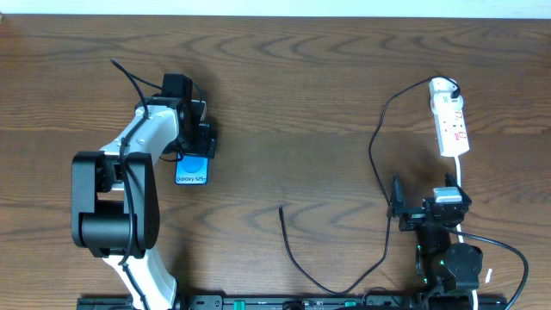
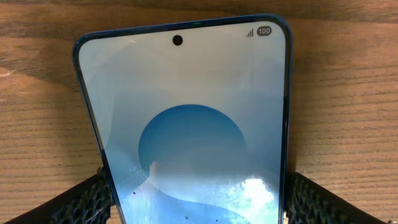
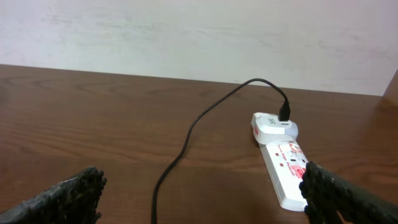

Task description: Plug charger to phone and switch on socket

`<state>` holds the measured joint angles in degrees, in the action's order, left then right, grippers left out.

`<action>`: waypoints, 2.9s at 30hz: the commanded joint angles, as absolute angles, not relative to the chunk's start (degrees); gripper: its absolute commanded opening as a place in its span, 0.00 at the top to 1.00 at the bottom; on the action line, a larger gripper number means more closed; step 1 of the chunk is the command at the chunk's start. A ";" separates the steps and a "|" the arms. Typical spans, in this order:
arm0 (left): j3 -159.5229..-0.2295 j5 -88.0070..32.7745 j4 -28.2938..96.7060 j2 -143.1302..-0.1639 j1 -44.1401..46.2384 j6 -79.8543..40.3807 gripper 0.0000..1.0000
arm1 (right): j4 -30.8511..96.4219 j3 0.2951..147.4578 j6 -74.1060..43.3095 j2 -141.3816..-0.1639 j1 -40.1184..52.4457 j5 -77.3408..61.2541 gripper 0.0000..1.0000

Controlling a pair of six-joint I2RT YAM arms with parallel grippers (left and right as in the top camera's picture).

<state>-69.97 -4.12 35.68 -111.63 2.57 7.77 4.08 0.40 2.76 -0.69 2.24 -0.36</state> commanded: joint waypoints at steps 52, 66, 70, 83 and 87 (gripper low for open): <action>-68.45 -2.31 36.99 -116.31 2.50 8.32 0.13 | 4.34 0.32 3.46 -0.38 2.72 0.05 0.01; -68.45 -2.31 36.99 -116.31 2.50 8.32 0.12 | 4.34 0.32 3.46 -0.38 2.72 0.05 0.01; -68.45 -2.31 36.99 -116.31 2.50 8.32 0.12 | 4.34 0.32 3.46 -0.38 2.72 0.05 0.01; -68.45 -2.31 36.99 -116.31 2.50 8.32 0.16 | 4.34 0.32 3.46 -0.38 2.72 0.05 0.01; -68.45 -2.31 36.99 -116.31 2.50 8.32 0.10 | 4.34 0.32 3.46 -0.38 2.72 0.05 0.01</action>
<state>-70.32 -4.08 36.18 -112.07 2.57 7.77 4.08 0.40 2.76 -0.69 2.24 -0.36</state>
